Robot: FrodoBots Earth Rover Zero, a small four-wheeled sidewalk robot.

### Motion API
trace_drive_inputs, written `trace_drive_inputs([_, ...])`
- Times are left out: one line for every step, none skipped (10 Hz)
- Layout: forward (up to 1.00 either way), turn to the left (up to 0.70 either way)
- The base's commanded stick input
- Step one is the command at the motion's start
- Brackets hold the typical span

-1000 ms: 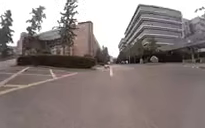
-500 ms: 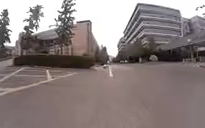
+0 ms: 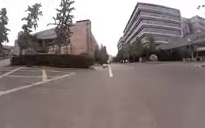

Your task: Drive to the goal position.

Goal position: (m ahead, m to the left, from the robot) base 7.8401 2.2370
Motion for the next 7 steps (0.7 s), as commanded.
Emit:
trace_drive_inputs([0.7, 0.0])
trace_drive_inputs([0.7, 0.0])
trace_drive_inputs([0.7, 0.0])
trace_drive_inputs([0.7, 0.0])
trace_drive_inputs([0.7, 0.0])
trace_drive_inputs([0.7, 0.0])
trace_drive_inputs([0.7, 0.0])
